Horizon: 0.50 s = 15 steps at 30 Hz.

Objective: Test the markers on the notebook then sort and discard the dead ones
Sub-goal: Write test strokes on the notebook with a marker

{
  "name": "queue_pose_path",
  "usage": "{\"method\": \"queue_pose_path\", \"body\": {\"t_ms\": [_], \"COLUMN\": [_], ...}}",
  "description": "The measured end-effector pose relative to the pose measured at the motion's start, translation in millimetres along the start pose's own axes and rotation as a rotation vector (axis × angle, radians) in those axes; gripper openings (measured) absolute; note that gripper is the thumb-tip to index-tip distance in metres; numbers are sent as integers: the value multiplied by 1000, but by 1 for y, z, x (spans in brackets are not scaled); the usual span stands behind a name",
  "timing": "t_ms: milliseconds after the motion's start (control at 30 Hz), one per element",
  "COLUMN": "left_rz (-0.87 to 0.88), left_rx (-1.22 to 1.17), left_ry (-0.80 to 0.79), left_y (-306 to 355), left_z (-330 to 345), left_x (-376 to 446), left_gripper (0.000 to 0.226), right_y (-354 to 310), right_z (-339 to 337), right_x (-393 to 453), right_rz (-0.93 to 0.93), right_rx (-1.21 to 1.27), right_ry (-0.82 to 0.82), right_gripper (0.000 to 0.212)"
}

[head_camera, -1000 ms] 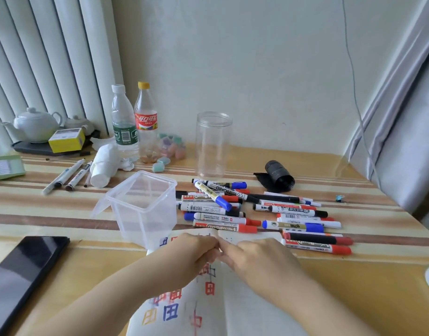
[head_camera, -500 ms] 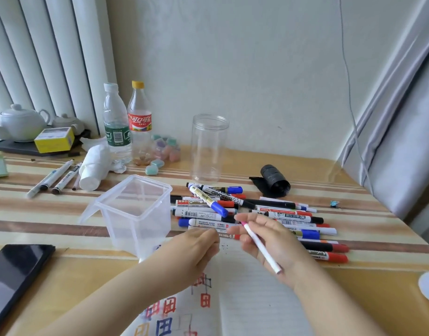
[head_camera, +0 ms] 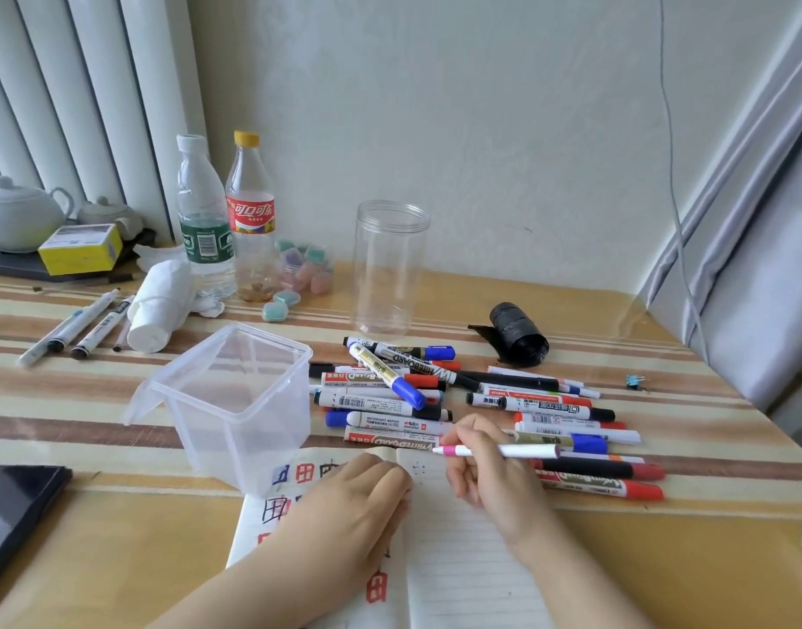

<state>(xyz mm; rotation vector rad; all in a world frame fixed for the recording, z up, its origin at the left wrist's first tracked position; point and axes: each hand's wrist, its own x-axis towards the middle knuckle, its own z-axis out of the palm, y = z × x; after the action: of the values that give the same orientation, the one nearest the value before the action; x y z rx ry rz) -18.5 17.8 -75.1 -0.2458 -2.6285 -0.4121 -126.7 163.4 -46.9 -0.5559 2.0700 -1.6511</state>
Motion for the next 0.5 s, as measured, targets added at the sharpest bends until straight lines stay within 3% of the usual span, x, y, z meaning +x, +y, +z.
{"method": "queue_pose_path", "body": {"t_ms": [133, 300, 500], "left_rz": [55, 44, 21], "left_rx": [-5, -45, -13], "left_ry": [16, -27, -72], "left_y": [-1, -9, -13], "left_z": [1, 6, 14], "left_x": [2, 3, 1], "left_gripper": [38, 29, 33], "right_y": [11, 17, 26], "right_z": [-1, -3, -1], "right_x": [7, 13, 18], "right_rz": [-123, -167, -250], "right_rx": [-167, -269, -353], "right_ry": [75, 101, 165], "right_gripper": [32, 20, 27]}}
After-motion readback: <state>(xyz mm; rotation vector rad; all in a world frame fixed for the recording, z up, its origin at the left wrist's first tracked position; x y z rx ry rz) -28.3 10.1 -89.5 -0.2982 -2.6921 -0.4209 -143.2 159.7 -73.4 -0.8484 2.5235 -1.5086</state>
